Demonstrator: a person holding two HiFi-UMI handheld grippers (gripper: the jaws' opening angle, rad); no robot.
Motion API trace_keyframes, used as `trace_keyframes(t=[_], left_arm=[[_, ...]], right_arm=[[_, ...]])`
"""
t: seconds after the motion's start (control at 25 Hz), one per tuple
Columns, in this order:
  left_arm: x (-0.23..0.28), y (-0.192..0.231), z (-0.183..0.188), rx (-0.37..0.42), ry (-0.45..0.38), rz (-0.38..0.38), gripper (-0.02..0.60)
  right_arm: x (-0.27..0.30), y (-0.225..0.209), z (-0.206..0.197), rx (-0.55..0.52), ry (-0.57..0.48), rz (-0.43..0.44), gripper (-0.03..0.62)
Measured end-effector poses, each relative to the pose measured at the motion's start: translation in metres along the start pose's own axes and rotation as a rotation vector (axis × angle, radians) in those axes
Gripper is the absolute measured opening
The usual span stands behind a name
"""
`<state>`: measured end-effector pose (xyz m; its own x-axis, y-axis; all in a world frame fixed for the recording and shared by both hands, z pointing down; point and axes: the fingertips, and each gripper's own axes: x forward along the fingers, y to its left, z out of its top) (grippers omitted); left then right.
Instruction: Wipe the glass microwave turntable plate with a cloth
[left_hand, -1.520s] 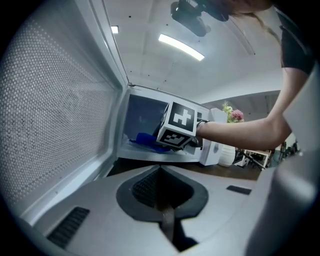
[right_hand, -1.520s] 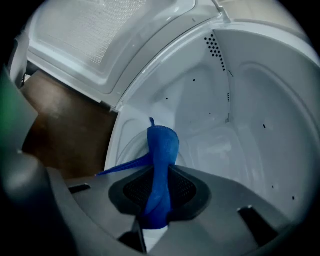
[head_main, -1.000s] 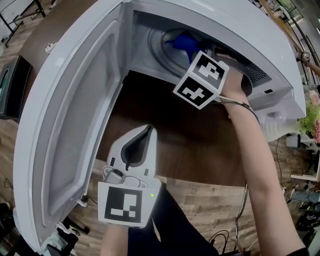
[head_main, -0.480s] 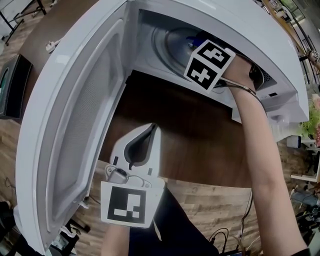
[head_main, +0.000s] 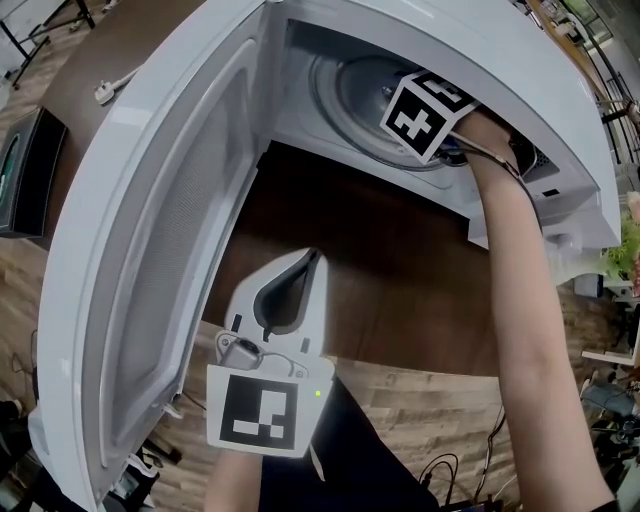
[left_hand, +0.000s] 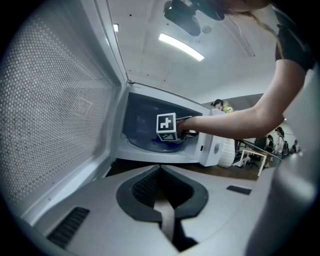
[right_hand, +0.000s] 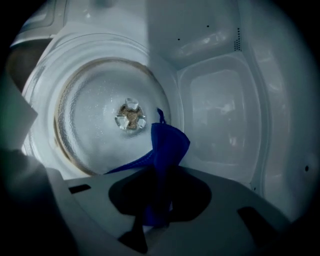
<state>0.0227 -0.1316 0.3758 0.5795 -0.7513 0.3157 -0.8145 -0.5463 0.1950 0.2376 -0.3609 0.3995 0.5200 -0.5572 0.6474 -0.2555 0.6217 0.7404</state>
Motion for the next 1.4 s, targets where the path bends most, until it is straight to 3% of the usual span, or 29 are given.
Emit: trace_keyframes(t=[0.24,0.48,0.68,1.04,1.24,1.4], left_arm=[[-0.001,0.000,-0.001,0.001,-0.002,0.003,0.003],[-0.002,-0.004,-0.001,0.009,-0.003,-0.002,0.003],[-0.006,-0.001,0.001,-0.006,-0.005,0.016,0.003],[-0.012,-0.001,-0.002,0.002,0.003,0.026,0.003],[-0.013,-0.003,-0.004,0.001,0.007,0.026,0.003],[-0.013,-0.001,-0.006,0.001,0.011,0.030,0.003]], right_arm=[[-0.005,0.003,0.001,-0.038,-0.012,-0.054,0.063],[-0.040,0.005,0.025,-0.024,-0.188,-0.145,0.063],[-0.083,0.018,0.039,0.011,-0.349,-0.169,0.064],[-0.162,0.057,0.046,0.074,-0.573,-0.102,0.063],[-0.148,0.082,0.048,0.064,-0.552,-0.058,0.063],[-0.129,0.087,0.042,0.035,-0.506,-0.071,0.063]])
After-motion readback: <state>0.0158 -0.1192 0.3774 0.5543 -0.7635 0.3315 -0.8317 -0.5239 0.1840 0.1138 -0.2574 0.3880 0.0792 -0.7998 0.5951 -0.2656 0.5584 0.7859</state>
